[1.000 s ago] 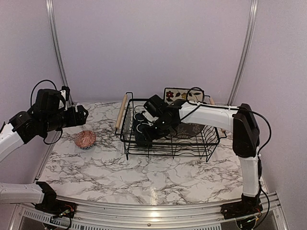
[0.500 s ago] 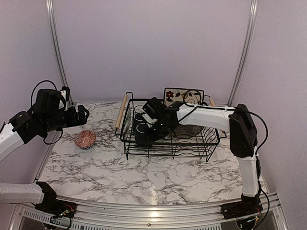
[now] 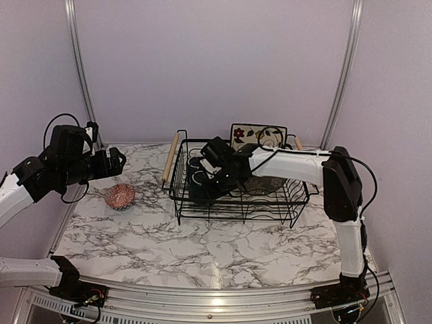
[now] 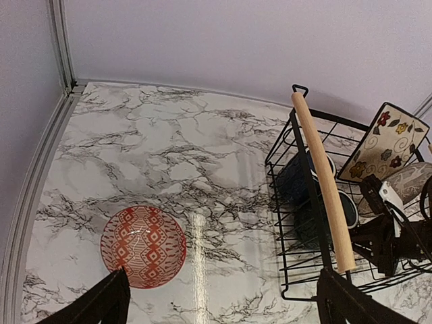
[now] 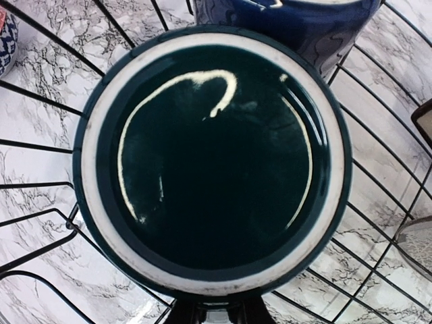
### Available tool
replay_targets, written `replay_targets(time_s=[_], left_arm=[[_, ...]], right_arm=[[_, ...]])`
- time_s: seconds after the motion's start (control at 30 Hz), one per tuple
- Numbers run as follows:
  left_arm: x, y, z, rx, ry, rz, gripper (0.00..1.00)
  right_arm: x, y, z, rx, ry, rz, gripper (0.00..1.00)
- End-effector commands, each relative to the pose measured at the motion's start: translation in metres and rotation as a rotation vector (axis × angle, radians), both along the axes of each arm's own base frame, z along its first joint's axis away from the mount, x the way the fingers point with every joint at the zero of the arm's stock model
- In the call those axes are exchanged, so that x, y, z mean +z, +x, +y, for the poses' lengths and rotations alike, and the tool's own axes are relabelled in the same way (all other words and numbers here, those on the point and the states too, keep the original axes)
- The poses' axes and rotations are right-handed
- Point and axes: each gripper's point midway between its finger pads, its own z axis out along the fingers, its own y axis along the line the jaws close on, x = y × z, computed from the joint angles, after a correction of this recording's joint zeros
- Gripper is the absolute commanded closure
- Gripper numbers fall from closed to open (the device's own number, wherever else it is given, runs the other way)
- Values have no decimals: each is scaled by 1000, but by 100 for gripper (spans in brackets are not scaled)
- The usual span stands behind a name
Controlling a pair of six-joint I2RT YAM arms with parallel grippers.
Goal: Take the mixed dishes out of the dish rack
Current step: Grab the cup from the dish rack, then pass from the right arm to the left
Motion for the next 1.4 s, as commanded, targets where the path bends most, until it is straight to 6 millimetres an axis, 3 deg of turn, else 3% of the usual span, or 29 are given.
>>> replay_targets(time_s=[0.0, 0.1, 0.43, 0.73, 1.07, 1.23, 1.37], left_arm=[[13, 2, -3, -4, -34, -23, 1], [15, 2, -4, -5, -44, -25, 1], [26, 2, -14, -38, -117, -39, 1], [39, 3, -41, -134, -243, -52, 1], [60, -9, -123, -489, -605, -44, 1], [72, -22, -166, -643, -773, -50, 1], [76, -36, -200, -756, -861, -31, 1]], right_arm=[[36, 3, 7, -1, 80, -77, 96], [52, 2, 6, 2, 111, -106, 100], [111, -12, -3, 38, 255, -204, 100], [146, -24, -25, 48, 362, -268, 100], [198, -47, -51, 118, 674, -300, 100], [228, -66, -57, 179, 802, -359, 100], [241, -81, -55, 241, 883, -359, 100]])
